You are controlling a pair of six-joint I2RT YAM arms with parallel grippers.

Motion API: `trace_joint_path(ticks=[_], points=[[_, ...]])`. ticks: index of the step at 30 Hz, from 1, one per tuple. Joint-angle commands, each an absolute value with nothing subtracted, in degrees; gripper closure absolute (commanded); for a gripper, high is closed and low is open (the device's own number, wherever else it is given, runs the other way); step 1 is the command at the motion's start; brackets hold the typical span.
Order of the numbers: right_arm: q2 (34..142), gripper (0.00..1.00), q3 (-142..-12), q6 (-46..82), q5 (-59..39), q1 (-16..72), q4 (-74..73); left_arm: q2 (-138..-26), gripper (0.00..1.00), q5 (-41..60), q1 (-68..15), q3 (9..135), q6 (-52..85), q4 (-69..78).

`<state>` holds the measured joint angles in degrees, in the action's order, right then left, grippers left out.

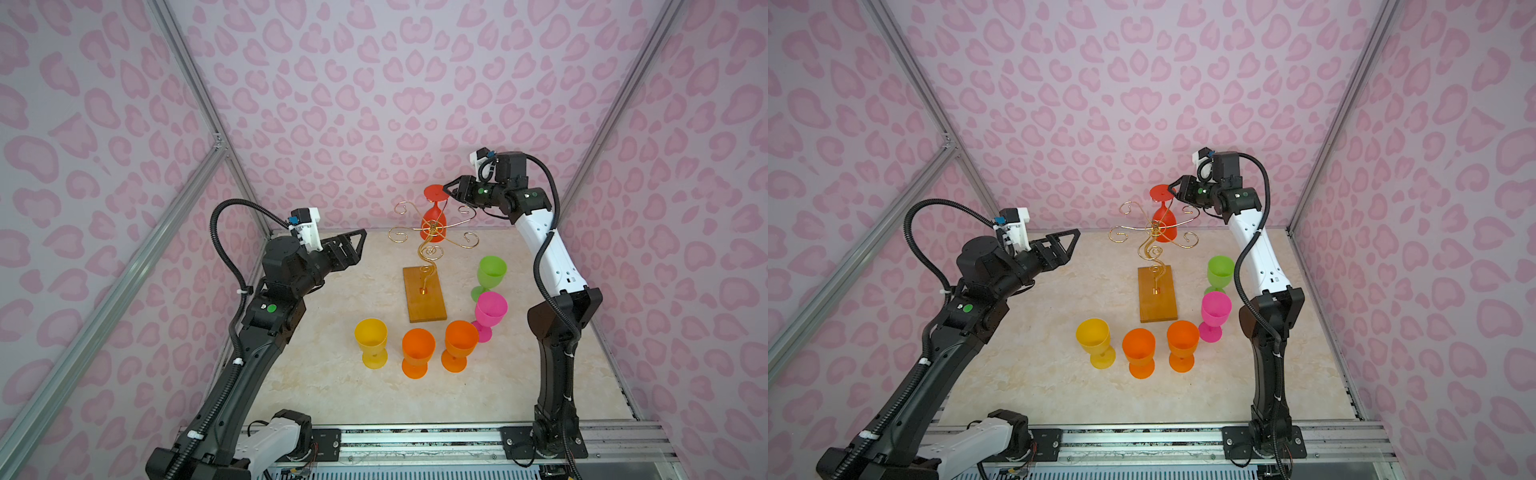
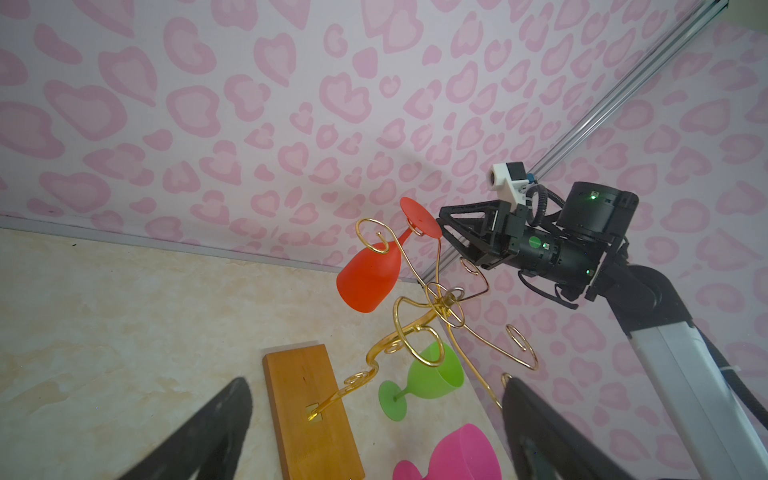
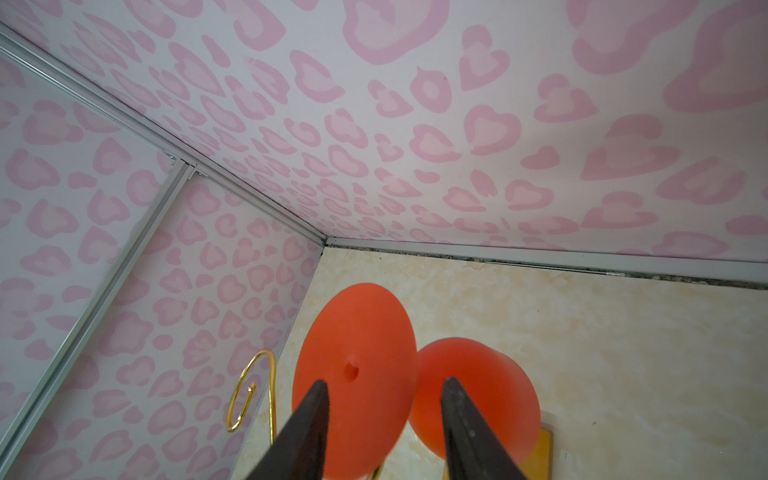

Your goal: Take the wine glass off the wine glass rack

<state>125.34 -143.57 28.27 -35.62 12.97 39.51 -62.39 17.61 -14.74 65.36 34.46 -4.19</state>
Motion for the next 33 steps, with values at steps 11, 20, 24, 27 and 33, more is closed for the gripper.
trace_joint_path(ticks=[11, 20, 24, 27, 33], points=[[126.5, 0.59, -143.9, 30.4, -39.5, 13.5, 37.4, -61.7, 0.05, 18.0, -14.7, 65.0, 33.9, -3.0], [126.7, 0.62, -143.5, 32.0, -42.0, 13.8, 35.8, -61.7, 0.05, 18.0, -14.7, 64.6, 33.9, -3.1], [126.7, 0.62, -143.3, 31.6, -41.2, 13.9, 36.4, -61.6, 0.05, 17.9, -14.7, 64.4, 33.9, -3.0], [126.4, 0.62, -142.7, 30.9, -39.9, 13.9, 36.7, -61.5, 0.05, 18.0, -14.7, 64.3, 33.9, -2.9], [126.7, 0.61, -142.6, 31.2, -39.6, 13.9, 36.2, -61.6, 0.05, 18.0, -14.8, 64.2, 34.0, -2.9]])
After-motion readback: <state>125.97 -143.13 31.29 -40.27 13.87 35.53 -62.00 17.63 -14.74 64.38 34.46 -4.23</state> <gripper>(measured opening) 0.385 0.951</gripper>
